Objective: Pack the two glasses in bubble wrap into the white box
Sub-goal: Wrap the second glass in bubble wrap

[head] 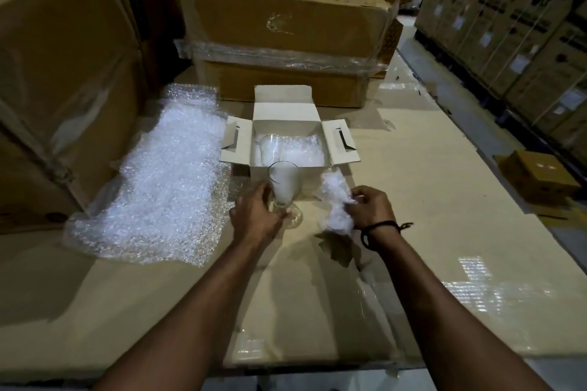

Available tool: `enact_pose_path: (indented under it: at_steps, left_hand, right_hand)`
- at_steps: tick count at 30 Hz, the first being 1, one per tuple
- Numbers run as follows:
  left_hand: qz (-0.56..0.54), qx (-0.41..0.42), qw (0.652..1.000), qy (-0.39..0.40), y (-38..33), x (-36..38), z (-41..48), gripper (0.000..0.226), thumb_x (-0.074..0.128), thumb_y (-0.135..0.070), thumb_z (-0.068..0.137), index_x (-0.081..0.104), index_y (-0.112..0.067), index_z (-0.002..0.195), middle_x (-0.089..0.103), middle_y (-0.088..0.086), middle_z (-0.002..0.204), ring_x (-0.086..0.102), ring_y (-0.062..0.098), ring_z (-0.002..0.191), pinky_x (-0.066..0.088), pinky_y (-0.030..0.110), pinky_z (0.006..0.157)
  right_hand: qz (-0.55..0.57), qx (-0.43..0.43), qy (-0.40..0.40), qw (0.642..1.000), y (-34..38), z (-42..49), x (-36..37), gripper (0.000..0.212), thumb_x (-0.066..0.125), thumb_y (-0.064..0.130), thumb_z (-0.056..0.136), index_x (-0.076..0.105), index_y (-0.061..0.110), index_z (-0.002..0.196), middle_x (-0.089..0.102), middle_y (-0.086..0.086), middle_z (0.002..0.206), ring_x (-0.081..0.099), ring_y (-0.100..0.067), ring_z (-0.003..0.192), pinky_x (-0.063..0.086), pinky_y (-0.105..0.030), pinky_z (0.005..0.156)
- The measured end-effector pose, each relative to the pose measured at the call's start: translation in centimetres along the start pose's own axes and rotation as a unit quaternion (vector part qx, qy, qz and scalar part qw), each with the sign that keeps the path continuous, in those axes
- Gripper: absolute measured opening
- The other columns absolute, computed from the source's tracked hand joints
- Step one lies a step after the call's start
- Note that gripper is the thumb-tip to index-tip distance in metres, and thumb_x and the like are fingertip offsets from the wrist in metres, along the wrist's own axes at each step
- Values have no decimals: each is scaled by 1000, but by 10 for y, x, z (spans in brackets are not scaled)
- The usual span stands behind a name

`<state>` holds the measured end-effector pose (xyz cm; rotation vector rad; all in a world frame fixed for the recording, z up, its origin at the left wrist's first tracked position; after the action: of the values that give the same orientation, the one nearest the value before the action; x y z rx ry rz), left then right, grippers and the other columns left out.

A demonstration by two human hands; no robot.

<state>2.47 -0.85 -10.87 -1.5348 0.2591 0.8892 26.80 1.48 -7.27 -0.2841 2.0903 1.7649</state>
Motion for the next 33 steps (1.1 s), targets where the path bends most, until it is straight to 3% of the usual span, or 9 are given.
enact_pose_path:
  at_steps: [4, 8, 12, 14, 18, 22, 26, 30, 33]
  left_hand:
    - [4, 21, 1000, 4, -2, 4, 9, 48, 74, -59, 64, 61, -34, 102, 69, -8, 99, 62, 22, 97, 46, 39, 85]
    - [9, 53, 998, -13, -1, 4, 10, 40, 71, -60, 70, 63, -32, 97, 68, -9, 89, 61, 19, 86, 48, 37, 78]
    - [20, 58, 998, -16, -1, 4, 12, 44, 70, -63, 69, 65, -32, 100, 69, -5, 89, 62, 21, 85, 51, 37, 74]
    - [15, 52, 999, -5, 1, 8, 14, 51, 68, -66, 67, 63, -36, 108, 70, -3, 98, 62, 23, 94, 51, 41, 80]
    - [34, 34, 999, 11, 11, 17, 21, 53, 62, -72, 68, 59, -39, 110, 69, -7, 103, 61, 21, 100, 50, 42, 84]
    - [36, 26, 999, 25, 12, 18, 20, 52, 60, -71, 72, 59, -41, 114, 68, -4, 105, 58, 23, 104, 46, 42, 90]
    - [34, 44, 998, 26, 10, 15, 17, 55, 62, -68, 76, 57, -40, 122, 66, 0, 111, 54, 25, 109, 41, 39, 92]
    - [24, 51, 998, 30, 7, 11, 18, 49, 67, -63, 75, 60, -38, 118, 69, 0, 105, 57, 26, 105, 43, 41, 90]
    - [15, 57, 998, 23, 1, 6, 14, 47, 67, -61, 76, 61, -38, 116, 68, -1, 110, 54, 26, 109, 39, 40, 90]
  right_hand:
    - [251, 96, 9, 963, 15, -7, -1, 19, 58, -13, 81, 69, 2, 78, 63, -7, 61, 57, -18, 52, 48, -20, 46]
    - [239, 9, 65, 969, 53, -3, 14, 44, 47, -24, 76, 64, 4, 105, 66, 1, 66, 55, -5, 49, 44, -16, 44]
    - [-49, -242, 3, 969, 96, -7, 37, 40, 59, -14, 77, 65, 2, 113, 58, -11, 120, 59, -14, 99, 44, -9, 86]
    - [-214, -340, -10, 916, 111, -11, 55, 30, 61, -4, 81, 69, 5, 107, 55, -9, 122, 57, -19, 92, 43, -12, 79]
    - [-428, -468, 0, 773, 130, -4, 83, 23, 76, 1, 65, 77, 20, 78, 69, 2, 82, 55, -23, 67, 43, -20, 58]
    - [-588, -403, 175, 679, 128, -7, 100, 38, 60, 4, 85, 67, 27, 114, 65, 1, 112, 53, -26, 101, 45, -34, 81]
    - [-585, -225, 307, 716, 117, 8, 93, 43, 53, 21, 90, 54, 32, 132, 55, -5, 132, 48, -26, 122, 42, -36, 102]
    - [-439, -286, 239, 818, 135, 7, 87, 49, 65, 26, 87, 47, 30, 133, 65, 4, 121, 59, -22, 108, 48, -35, 91]
    - [-470, -350, 201, 785, 136, -3, 101, 51, 63, 11, 87, 49, 34, 130, 66, 5, 115, 60, -20, 103, 46, -28, 80]
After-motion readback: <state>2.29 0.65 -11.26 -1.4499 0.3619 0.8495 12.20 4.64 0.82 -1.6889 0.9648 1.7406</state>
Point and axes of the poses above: each hand's wrist, its own z-axis towards the middle knuckle, its own x-axis out of the palm, y = z × x, the point moved 6 cm from there along z, towards the middle knuckle
